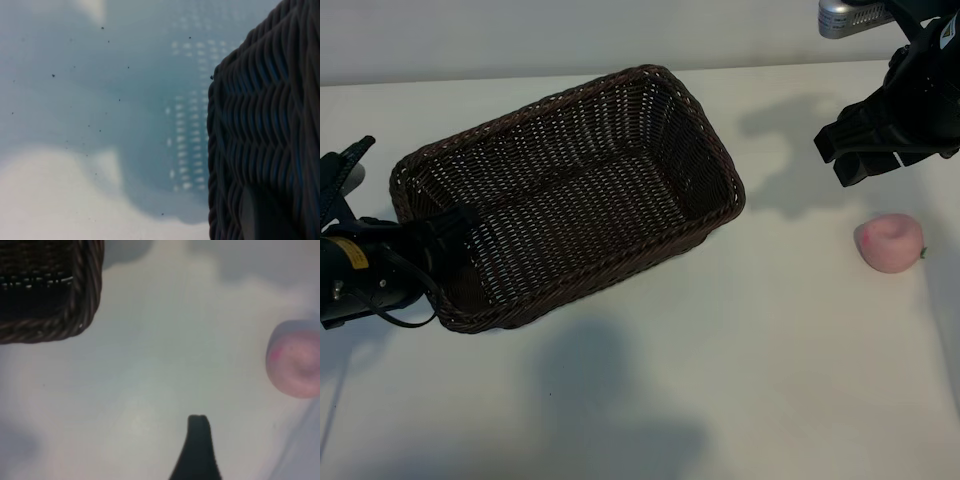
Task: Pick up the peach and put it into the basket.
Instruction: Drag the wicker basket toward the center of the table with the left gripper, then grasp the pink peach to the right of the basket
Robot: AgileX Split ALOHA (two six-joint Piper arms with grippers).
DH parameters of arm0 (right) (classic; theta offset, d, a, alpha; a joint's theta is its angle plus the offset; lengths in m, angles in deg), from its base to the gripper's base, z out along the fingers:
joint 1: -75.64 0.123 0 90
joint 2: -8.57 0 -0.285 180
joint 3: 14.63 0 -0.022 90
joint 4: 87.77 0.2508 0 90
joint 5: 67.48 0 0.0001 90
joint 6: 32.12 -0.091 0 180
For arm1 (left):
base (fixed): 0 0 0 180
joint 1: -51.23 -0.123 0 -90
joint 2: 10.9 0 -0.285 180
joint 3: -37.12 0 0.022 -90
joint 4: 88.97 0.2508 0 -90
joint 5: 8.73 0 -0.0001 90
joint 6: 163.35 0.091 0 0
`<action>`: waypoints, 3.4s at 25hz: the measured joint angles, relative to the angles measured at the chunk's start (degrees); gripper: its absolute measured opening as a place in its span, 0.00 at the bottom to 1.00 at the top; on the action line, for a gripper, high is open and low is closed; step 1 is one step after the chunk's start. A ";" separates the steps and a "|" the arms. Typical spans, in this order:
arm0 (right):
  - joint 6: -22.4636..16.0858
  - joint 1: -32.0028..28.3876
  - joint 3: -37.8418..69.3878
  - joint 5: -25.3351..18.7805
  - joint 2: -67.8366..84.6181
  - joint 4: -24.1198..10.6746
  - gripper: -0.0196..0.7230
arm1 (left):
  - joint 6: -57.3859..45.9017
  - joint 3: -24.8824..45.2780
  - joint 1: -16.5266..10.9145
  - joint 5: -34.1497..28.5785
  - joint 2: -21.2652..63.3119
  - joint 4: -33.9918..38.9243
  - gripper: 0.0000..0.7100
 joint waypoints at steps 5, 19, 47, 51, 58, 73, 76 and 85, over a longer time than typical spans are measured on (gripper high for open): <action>0.00 0.00 0.00 0.00 0.00 0.00 0.78 | 1.70 -3.46 0.00 -3.18 -0.12 0.28 0.22; 0.00 0.00 0.00 -0.04 0.00 0.00 0.78 | 26.12 -26.63 0.00 -15.59 -14.94 -11.25 0.22; 0.00 0.00 0.00 -0.11 0.00 0.00 0.78 | 44.11 -36.02 0.00 -11.41 -38.53 -27.63 0.22; 0.00 0.00 0.00 -0.11 0.00 0.00 0.78 | 44.11 -36.06 0.00 -11.16 -38.69 -27.75 0.22; 0.00 0.00 0.00 -0.13 0.00 0.00 0.78 | 44.24 -36.06 0.00 -11.61 -38.74 -27.75 0.24; 0.00 0.00 0.00 -0.19 0.00 0.00 0.78 | 41.19 -36.20 0.00 -19.43 -31.04 -23.33 0.97; 0.00 0.00 0.00 -0.19 0.00 0.00 0.78 | 39.71 -36.20 0.00 -22.34 -27.34 -19.51 0.96; 0.00 0.00 0.00 -0.30 0.00 0.00 0.78 | 35.82 -36.22 0.00 -27.90 -11.76 -4.91 0.92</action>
